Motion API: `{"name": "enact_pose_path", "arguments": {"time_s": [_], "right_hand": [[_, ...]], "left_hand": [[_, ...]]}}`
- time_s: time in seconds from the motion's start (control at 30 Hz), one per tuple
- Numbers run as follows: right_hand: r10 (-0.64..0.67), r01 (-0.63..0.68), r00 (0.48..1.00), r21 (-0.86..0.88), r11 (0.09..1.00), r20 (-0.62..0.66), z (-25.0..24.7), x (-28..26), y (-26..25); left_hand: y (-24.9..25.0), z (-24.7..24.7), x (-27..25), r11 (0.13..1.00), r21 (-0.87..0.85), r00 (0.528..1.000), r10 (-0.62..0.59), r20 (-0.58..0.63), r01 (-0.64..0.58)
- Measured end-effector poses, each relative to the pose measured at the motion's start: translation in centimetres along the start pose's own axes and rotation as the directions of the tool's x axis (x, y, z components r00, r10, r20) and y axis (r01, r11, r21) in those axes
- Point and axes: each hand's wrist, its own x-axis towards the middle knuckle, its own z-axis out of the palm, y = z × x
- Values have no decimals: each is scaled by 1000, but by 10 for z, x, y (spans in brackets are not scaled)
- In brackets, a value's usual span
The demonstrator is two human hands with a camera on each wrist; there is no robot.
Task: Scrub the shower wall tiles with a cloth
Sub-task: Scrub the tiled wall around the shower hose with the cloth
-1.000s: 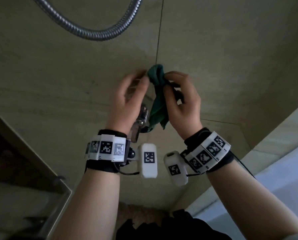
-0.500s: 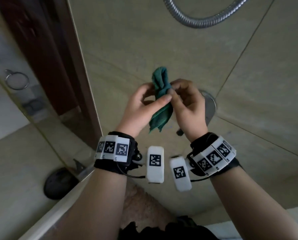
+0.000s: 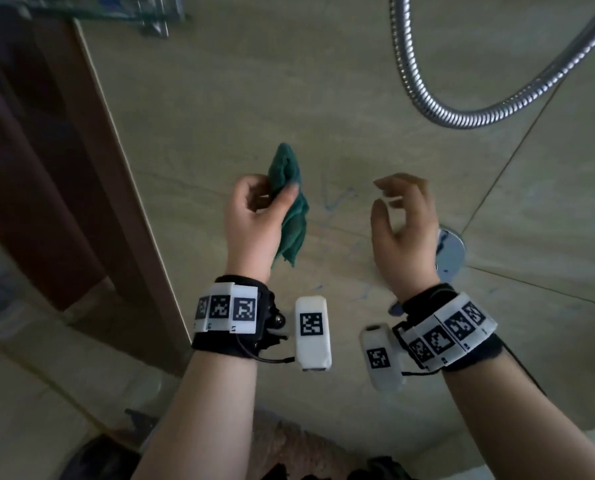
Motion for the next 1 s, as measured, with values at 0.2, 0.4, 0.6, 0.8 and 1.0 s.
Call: {"name": "enact_pose_path", "arguments": {"time_s": [0.2, 0.4, 0.6, 0.8, 1.0], "right_hand": [[-58, 4, 993, -469, 883, -99, -8, -3, 0], [-128, 55, 990, -690, 722, -55, -10, 7, 9], [-147, 180, 983, -749, 637, 111, -9, 21, 26], [-218, 229, 969, -744, 628, 114, -6, 23, 40], [-229, 253, 964, -729, 636, 134, -5, 24, 50]], "left_hand": [[-18, -3, 19, 994, 64, 995, 90, -38, -88], [-20, -2, 32, 926, 189, 944, 329, 11, -325], [-19, 5, 40, 813, 314, 864, 500, 55, -491], [-24, 25, 48, 705, 385, 778, 625, 58, -595], [-35, 43, 55, 713, 338, 763, 647, 21, -614]]}}
